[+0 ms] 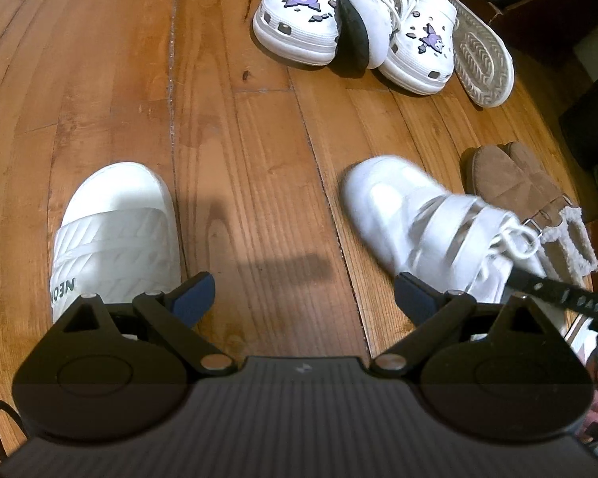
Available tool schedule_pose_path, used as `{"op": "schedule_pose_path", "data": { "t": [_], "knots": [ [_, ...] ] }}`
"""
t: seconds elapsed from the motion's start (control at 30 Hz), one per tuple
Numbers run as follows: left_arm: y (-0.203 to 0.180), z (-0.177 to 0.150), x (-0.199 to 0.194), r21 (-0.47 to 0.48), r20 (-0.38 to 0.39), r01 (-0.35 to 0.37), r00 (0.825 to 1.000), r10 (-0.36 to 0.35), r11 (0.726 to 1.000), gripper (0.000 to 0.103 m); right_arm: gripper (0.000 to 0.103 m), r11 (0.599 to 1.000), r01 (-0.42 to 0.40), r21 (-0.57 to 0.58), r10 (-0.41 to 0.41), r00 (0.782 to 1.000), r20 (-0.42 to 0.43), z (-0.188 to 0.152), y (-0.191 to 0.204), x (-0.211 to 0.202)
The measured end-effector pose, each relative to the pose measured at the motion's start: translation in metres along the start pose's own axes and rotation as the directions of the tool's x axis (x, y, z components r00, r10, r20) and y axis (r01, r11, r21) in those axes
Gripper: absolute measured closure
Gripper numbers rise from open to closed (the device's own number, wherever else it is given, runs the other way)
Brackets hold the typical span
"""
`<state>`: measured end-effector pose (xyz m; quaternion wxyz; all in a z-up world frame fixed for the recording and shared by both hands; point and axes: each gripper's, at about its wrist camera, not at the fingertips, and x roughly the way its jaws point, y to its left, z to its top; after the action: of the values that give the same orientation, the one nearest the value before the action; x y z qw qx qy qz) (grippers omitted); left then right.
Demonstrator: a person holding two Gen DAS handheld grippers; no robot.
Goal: Organize scattered shoes
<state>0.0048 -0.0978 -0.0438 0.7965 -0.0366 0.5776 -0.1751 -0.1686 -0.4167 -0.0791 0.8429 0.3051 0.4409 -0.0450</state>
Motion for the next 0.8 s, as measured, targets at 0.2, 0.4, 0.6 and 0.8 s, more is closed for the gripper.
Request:
{"op": "schedule_pose_path", "data": {
  "t": [0.2, 0.4, 0.6, 0.8],
  "knots": [
    [0.001, -0.001, 0.001, 0.001, -0.003, 0.001, 1.000, -0.001, 1.000, 0.005, 0.057, 0.961, 0.250, -0.116, -0.235, 0.963, 0.130, -0.007, 0.019, -0.010],
    [0.001, -0.001, 0.004, 0.002, -0.010, -0.003, 1.000, 0.003, 1.000, 0.005, 0.008, 0.873, 0.138, -0.468, -0.023, 0.970, 0.242, -0.017, 0.079, -0.039],
    [0.000, -0.002, 0.005, 0.006, -0.015, -0.001, 1.000, 0.001, 1.000, 0.005, 0.037, 0.832, 0.049, -0.552, -0.053, 0.999, 0.009, -0.031, 0.090, 0.018],
    [-0.008, -0.003, -0.001, 0.055, 0.010, -0.052, 0.999, 0.051, 0.997, 0.005, 0.052, 0.854, 0.059, -0.517, -0.052, 0.998, 0.028, -0.021, 0.080, 0.031]
  ]
}}
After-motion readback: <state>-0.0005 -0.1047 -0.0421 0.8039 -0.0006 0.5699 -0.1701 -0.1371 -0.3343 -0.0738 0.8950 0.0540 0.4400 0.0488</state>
